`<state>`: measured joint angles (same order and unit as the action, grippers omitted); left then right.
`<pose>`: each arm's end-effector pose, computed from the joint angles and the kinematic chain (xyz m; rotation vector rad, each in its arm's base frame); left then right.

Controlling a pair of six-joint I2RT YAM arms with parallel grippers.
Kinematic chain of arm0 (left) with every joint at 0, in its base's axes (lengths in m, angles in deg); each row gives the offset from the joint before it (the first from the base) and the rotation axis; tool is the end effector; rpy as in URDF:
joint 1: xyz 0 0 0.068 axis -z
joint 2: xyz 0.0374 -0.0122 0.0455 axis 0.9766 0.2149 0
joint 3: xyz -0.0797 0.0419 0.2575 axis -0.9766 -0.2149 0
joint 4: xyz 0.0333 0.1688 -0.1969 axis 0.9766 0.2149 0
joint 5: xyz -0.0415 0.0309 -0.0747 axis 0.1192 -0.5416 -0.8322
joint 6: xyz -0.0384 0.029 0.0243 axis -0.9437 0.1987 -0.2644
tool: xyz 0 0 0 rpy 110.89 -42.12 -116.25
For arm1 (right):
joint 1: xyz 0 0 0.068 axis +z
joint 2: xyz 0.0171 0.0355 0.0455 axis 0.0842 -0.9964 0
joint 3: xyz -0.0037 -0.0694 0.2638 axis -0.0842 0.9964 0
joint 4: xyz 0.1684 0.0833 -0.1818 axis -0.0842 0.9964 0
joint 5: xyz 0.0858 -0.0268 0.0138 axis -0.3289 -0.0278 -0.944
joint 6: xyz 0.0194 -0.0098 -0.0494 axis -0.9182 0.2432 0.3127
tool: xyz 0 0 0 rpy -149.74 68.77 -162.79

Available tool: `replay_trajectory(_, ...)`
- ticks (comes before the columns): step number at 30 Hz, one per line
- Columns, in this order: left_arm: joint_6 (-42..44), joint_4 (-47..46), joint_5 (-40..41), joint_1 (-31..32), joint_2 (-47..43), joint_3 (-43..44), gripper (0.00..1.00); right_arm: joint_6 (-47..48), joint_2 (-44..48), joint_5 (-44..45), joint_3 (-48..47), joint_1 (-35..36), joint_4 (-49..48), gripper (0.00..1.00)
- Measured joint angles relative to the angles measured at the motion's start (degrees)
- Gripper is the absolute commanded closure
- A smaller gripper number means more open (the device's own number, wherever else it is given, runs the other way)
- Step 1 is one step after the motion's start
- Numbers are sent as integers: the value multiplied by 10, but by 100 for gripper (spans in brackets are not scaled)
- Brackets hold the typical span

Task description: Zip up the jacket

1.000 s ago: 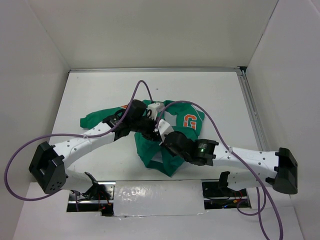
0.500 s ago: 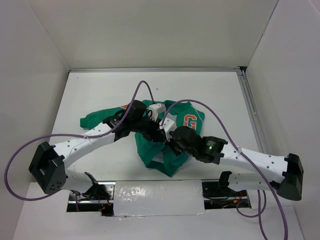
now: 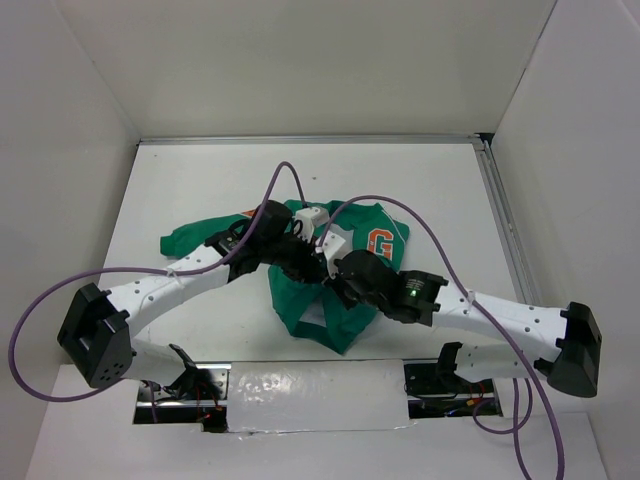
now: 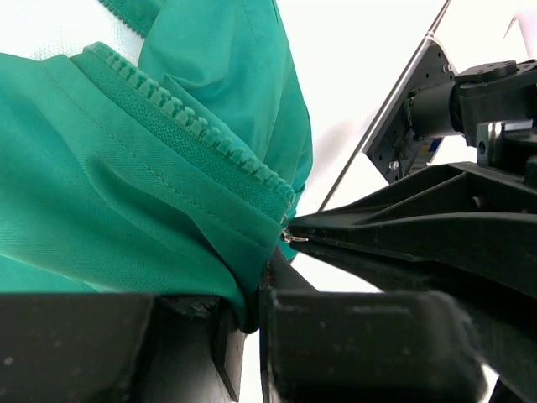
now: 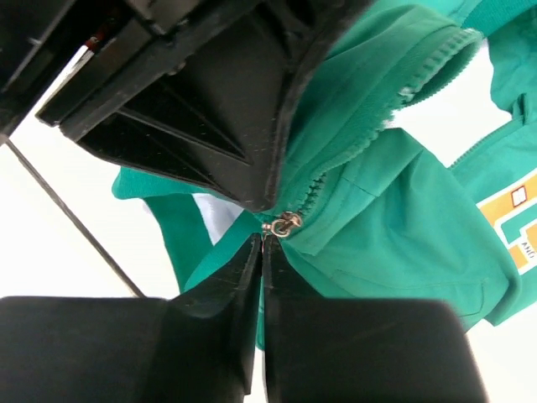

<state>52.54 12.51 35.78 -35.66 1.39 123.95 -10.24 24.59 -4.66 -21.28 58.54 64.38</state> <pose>0.2162 -0.2149 0.2827 0.6405 2.2803 -1.0980 0.1151 0.2103 0.2817 -0.9618 2.0186 0.3932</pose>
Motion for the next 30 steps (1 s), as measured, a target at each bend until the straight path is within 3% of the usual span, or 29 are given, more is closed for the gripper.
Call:
replay_trajectory(22, 44, -5, -3, 3, -19, -11, 100, -32, 11, -37, -5, -53, -11, 100)
replay_trajectory(30, 37, -25, -18, 3, -20, -22, 100, -40, 76, -39, 32, -58, -55, 100)
